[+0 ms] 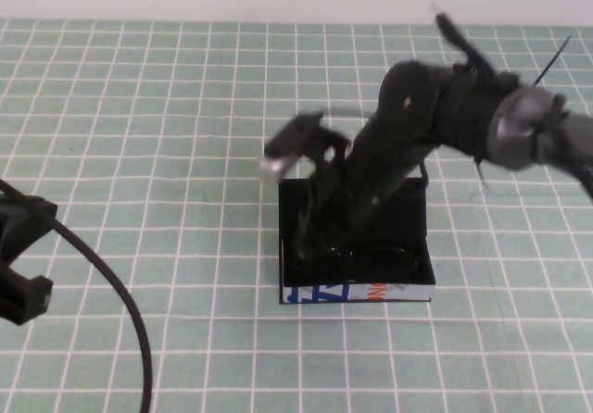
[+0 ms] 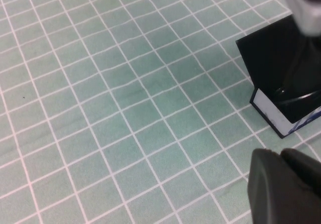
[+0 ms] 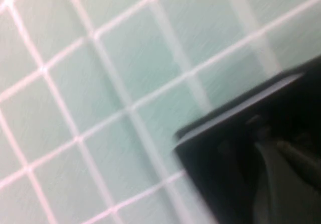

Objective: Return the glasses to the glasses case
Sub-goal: Close the glasses case

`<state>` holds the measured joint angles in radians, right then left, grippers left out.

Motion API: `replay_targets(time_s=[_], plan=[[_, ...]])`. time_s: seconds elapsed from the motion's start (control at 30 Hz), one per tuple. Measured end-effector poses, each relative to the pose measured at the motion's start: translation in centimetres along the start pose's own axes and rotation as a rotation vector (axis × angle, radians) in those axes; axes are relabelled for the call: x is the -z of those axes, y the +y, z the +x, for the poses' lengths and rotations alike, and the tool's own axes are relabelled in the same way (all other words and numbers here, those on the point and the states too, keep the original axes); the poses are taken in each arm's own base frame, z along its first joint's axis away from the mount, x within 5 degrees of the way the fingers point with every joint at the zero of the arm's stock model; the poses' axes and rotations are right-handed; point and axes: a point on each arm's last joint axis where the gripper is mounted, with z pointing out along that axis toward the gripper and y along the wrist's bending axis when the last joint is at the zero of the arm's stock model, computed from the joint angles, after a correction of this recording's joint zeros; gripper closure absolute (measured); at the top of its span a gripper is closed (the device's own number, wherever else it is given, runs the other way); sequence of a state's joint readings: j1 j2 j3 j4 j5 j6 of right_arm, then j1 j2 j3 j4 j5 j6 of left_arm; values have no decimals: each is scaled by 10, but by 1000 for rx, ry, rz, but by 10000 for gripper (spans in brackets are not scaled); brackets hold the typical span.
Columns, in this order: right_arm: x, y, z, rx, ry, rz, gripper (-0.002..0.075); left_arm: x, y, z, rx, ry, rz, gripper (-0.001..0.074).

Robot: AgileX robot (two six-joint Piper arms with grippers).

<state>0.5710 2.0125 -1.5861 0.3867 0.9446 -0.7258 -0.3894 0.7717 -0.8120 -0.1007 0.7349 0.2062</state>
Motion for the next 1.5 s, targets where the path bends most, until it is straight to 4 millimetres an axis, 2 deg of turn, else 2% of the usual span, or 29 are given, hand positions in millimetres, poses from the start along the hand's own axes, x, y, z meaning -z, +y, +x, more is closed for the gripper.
replay_targets(time_s=[0.13, 0.27, 0.43, 0.53, 0.67, 0.83, 1.0, 1.23, 1.5], plan=[[30, -9, -16, -39, -128, 101, 737, -5, -2, -1, 15, 13, 26, 737], [54, -30, -24, -131, -237, 178, 737, -20, -12, -2, -35, 54, 154, 737], [73, -59, -16, -245, -287, 230, 737, -53, -27, -4, -54, 105, 376, 737], [79, -76, -6, -309, -301, 239, 737, -82, -33, -4, -39, 132, 476, 737], [75, -95, 5, -371, -301, 240, 737, -124, -47, 7, -23, 147, 570, 737], [62, -114, 19, -421, -268, 238, 737, -177, -75, 25, 8, 165, 622, 737], [44, -121, 27, -427, -220, 216, 737, -214, -101, 42, 37, 166, 631, 737], [28, -124, 34, -386, -155, 184, 737, -248, -106, 61, 50, 233, 576, 737], [45, -118, 22, -342, -131, 124, 737, -270, -107, 59, 53, 244, 550, 737]])
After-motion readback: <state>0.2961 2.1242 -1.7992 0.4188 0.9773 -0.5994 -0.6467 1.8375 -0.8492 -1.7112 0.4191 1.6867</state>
